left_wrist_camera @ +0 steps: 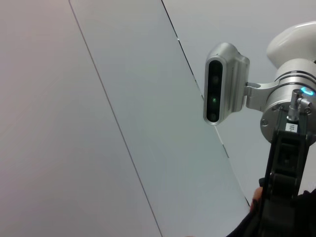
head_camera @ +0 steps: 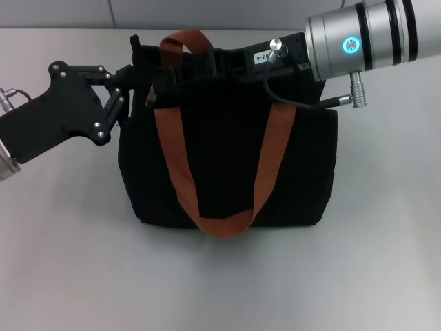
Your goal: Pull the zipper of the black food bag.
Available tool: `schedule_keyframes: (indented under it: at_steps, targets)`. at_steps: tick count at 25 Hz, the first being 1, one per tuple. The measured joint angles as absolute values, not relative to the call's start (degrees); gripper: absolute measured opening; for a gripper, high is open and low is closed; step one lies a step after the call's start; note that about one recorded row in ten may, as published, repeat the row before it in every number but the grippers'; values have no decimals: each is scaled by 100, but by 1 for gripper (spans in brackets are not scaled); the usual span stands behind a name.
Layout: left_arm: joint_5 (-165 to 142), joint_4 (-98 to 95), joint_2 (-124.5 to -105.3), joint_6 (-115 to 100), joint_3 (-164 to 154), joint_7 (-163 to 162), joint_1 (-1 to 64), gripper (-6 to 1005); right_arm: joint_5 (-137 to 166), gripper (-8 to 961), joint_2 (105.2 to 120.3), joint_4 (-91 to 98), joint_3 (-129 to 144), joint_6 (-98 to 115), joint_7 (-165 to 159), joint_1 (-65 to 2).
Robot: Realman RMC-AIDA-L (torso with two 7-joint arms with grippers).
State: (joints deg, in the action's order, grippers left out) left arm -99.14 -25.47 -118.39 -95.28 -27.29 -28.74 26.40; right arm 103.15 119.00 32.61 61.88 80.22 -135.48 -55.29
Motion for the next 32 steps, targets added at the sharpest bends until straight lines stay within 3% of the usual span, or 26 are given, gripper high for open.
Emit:
schedule_keyframes:
  at_steps: [29, 32]
  targets:
    - [-9904, -2531, -11848, -9610, -2749, -2936, 2922, 27, 10307, 317, 11927, 3274, 6301, 7831, -13434, -5590]
    - [-9904, -2531, -11848, -9603, -2755, -2936, 2926, 27, 10307, 262, 11931, 3278, 6346, 7787, -13434, -5595]
